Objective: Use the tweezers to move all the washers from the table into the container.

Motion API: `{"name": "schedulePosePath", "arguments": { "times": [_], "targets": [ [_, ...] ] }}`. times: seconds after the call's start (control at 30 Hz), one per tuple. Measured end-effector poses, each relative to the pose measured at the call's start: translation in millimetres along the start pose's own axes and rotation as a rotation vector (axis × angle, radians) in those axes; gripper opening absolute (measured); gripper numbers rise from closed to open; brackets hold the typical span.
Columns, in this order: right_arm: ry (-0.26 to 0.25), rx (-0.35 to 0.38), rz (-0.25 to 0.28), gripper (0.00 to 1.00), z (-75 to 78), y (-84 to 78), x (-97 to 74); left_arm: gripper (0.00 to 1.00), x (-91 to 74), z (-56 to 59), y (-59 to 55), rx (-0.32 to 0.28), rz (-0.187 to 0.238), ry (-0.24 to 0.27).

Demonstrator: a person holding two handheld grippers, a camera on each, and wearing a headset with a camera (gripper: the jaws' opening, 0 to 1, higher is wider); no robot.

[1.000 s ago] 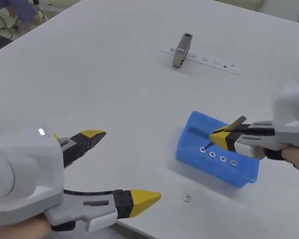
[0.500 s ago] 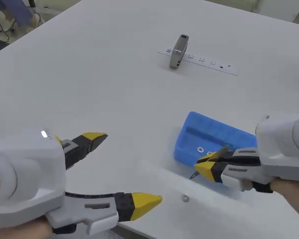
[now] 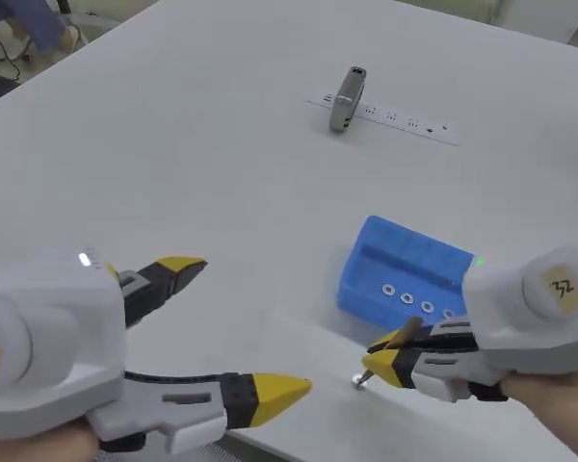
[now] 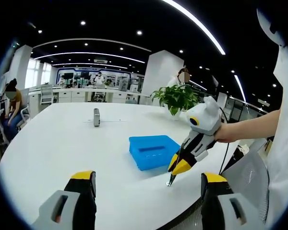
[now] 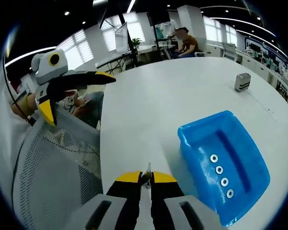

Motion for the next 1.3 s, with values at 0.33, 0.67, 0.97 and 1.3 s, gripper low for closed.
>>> {"name": "schedulePosePath", "arguments": {
  "times": [0.33,0.67,0.97,1.3],
  "targets": [
    [-0.01,-0.126,-0.032,0.03,-8.7,4.0,2.6,0.92,0.3,0.3,-1.3,0.002,-0.007,-0.001],
    [-0.034,-0.219,-0.034,0.03,-20.6,3.3,4.4,0.92,0.2,1.9,-1.1,0.008,-0.006,-0.007],
    [-0.072,-0.163,0.054,0.03,-7.5,17.3,-19.4,0.92,-0.9,2.7,-0.6,0.013,-0.009,-0.004],
    [-0.218,-0.059,0.176,0.03,66.3,50.8,-44.9,0.92,2.2,4.2,0.3,0.012,-0.014,-0.014]
  ]
}}
Point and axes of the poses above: the centre of the closed fingertips' face, and the gripper's own axes: x roughly forward along the fingers, z roughly to its right, y roughly out of its top, the point moved 8 cm from there along -x, roughly backward along the fingers, and after that the axes turned 11 degrees about -x, right-handed, at the moved point
